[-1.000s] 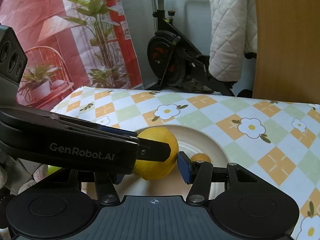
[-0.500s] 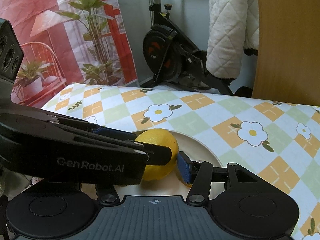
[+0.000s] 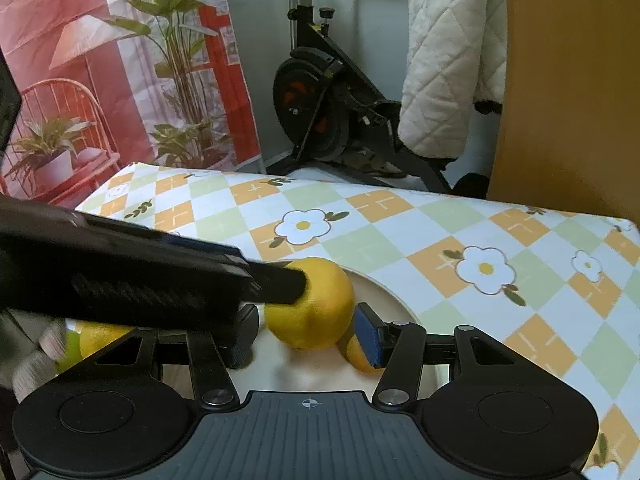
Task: Organize fruits
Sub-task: 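Lower the lemon onto the beige plate and open the right gripper, then withdraw both tools from the plate toward the row of fruits, then close both grippers together around a dark orange citrus fruit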
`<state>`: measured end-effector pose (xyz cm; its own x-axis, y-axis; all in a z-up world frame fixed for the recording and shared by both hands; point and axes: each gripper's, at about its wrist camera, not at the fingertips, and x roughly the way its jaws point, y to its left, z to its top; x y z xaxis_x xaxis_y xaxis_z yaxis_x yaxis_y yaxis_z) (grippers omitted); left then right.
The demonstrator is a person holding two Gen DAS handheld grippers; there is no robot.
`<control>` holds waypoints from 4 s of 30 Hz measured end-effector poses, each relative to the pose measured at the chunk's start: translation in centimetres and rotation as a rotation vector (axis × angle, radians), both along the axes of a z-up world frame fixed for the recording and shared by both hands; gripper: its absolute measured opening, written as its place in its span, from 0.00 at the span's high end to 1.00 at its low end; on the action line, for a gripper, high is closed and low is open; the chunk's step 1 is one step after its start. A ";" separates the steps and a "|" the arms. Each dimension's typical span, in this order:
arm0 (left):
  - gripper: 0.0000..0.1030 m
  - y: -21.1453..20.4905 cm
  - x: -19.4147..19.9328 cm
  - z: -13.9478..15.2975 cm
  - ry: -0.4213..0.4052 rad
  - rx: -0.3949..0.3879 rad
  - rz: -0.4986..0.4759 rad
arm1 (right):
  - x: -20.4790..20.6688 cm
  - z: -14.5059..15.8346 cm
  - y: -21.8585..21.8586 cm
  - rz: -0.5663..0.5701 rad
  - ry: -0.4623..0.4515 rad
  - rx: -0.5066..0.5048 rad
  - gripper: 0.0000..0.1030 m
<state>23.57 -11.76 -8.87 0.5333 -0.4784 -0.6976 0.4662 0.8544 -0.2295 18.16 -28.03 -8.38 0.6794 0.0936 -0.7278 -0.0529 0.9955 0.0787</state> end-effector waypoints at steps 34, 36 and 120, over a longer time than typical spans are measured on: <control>0.47 15.0 -11.7 4.8 -0.107 -0.004 0.174 | -7.7 5.0 9.3 0.149 -0.057 -0.010 0.52; 0.47 15.0 -12.3 4.5 -0.106 -0.002 0.175 | -8.4 5.1 9.2 0.135 -0.059 0.005 0.52; 0.66 10.4 -18.2 -1.1 0.113 -0.114 0.015 | -15.9 0.6 11.1 0.217 0.115 0.065 0.70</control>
<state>5.40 -1.38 -9.97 0.4620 -0.5502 -0.6956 0.4193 0.8266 -0.3753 2.23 -16.97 -7.74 0.5516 0.2776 -0.7866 -0.2522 0.9544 0.1600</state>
